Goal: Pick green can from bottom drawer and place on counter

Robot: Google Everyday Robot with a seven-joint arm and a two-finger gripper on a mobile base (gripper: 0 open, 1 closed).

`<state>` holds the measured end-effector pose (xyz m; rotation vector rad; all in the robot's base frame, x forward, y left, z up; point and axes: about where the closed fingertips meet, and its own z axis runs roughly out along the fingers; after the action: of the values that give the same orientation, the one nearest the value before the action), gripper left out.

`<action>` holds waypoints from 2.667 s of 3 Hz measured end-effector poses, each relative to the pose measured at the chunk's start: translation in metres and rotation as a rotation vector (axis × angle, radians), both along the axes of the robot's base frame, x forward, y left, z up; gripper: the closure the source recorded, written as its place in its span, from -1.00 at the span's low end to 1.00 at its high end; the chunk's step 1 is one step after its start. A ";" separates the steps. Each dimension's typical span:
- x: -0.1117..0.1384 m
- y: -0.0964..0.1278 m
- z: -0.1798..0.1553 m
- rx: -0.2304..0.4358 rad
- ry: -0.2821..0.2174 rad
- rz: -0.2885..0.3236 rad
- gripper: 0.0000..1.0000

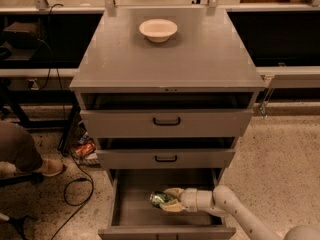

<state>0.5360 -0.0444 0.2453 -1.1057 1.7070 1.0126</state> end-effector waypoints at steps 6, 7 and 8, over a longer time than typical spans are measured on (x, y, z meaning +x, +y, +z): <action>-0.007 -0.087 0.169 -0.071 -0.334 -0.109 1.00; -0.013 -0.117 0.217 -0.134 -0.395 -0.153 1.00; -0.016 -0.147 0.285 -0.190 -0.465 -0.206 1.00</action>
Offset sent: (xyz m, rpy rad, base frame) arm -0.0012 -0.0540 0.0796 0.0562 -0.1764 -0.0785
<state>0.5199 -0.1912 0.5299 -1.1499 1.5135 0.4268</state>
